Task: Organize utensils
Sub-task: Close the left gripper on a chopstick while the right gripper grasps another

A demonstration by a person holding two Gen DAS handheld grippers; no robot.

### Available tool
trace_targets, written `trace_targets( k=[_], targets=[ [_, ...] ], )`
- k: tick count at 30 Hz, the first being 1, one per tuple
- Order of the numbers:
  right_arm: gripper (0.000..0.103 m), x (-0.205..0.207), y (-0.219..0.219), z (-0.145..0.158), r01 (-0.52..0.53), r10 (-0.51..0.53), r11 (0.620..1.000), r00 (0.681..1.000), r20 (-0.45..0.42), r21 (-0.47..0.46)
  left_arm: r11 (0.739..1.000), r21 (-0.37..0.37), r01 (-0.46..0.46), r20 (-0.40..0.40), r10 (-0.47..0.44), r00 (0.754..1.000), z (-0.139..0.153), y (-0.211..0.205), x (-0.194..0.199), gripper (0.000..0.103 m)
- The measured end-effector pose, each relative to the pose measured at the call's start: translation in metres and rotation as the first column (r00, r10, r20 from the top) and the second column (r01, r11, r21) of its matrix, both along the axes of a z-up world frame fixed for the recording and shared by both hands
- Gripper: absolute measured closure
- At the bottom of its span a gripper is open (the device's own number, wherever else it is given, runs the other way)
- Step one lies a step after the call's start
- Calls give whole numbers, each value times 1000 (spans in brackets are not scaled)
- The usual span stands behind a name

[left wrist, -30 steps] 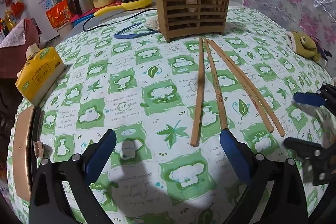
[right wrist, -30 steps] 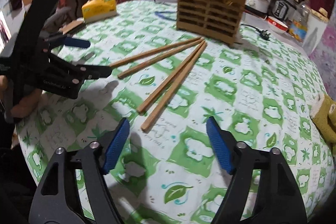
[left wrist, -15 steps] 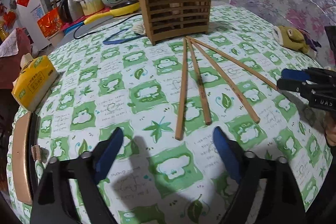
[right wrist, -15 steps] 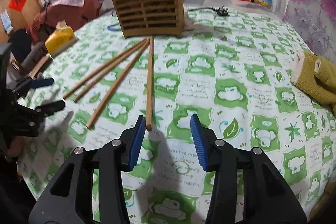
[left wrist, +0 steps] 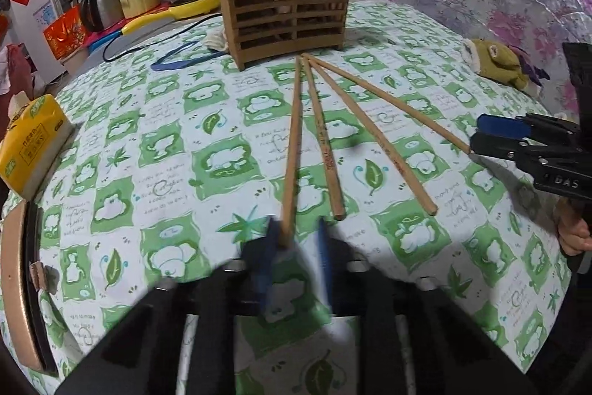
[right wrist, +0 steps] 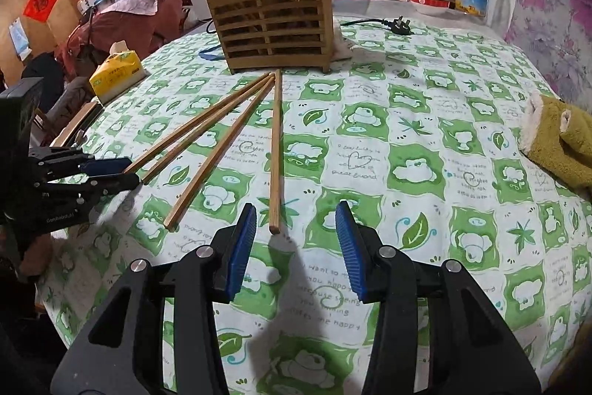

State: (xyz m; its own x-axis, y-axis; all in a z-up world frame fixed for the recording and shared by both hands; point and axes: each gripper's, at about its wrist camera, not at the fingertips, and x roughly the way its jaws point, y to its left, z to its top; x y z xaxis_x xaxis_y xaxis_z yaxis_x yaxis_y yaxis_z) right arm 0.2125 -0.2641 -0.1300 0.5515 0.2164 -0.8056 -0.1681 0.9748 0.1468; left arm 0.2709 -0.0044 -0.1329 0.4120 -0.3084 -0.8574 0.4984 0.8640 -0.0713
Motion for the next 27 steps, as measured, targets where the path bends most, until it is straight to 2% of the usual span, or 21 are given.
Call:
trace_targets(
  k=[1, 5, 8, 10, 14, 17, 23, 27],
  targets=[
    [58, 0, 0, -1, -1, 1, 1000, 1000, -4, 1, 1000, -7, 2, -4, -2, 1000, 0, 0, 0, 97],
    [59, 0, 4, -1, -13, 13, 1000, 1000, -3, -16, 1000, -8, 0, -4, 0, 1000, 0, 0, 0, 97],
    [68, 2, 11, -3, -36, 36, 999, 999, -15, -40, 1000, -5, -1, -3, 1, 1000, 0, 0, 0, 97],
    [78, 3, 14, -6, -45, 43, 998, 999, -33, -51, 1000, -2, -3, -1, 3, 1000, 0, -1, 1, 96],
    [86, 5, 20, -11, -57, 53, 995, 997, -56, -81, 1000, 5, -8, 4, 8, 1000, 0, -1, 1, 95],
    [96, 5, 25, -11, -80, 75, 993, 996, -55, -87, 1000, 7, -7, 7, 7, 1000, 0, -2, 0, 95],
    [96, 4, 22, -9, -68, 66, 996, 997, -45, -60, 1000, -5, -4, 25, 4, 1000, 3, -1, -1, 97],
    [96, -4, 20, 2, -39, 41, 996, 999, 24, -77, 999, -37, -19, 50, 21, 999, 12, 1, -6, 97]
  ],
)
